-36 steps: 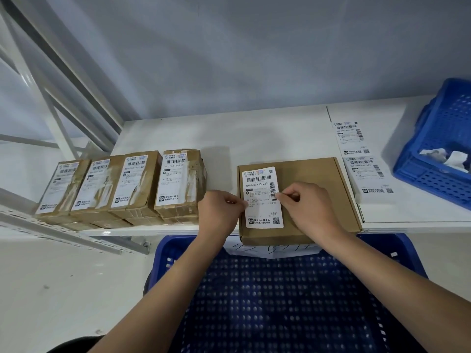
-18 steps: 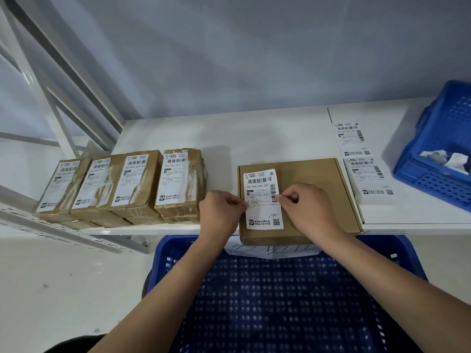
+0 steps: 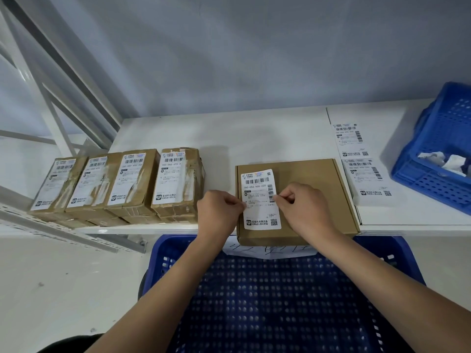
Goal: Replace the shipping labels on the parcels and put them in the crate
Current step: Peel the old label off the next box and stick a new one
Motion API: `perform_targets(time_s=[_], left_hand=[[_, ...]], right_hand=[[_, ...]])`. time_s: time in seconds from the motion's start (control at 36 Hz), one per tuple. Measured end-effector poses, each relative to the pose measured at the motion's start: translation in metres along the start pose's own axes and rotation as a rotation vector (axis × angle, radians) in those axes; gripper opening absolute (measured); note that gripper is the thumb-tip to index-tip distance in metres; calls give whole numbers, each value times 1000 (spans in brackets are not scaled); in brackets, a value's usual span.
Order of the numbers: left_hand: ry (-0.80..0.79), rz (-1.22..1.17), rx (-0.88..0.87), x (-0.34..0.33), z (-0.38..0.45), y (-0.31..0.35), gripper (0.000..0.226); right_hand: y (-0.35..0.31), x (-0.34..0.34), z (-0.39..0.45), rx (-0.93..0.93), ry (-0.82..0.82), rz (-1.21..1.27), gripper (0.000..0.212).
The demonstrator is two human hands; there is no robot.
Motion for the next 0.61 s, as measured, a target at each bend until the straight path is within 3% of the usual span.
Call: perform_targets(time_s=[0.61], left_hand=[[11,47,-8,-2,-1,4,9]], right_hand=[[-1,-2,1,8,8,-20,16]])
Point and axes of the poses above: each hand's wrist, its own z-axis towards the middle knuckle, its own x-axis out of the back of the hand, y = z × x, the point moved 3 cm from there along z, towards the middle knuckle, and after that the axes turned 13 degrees about -y, right-handed, at the moved point
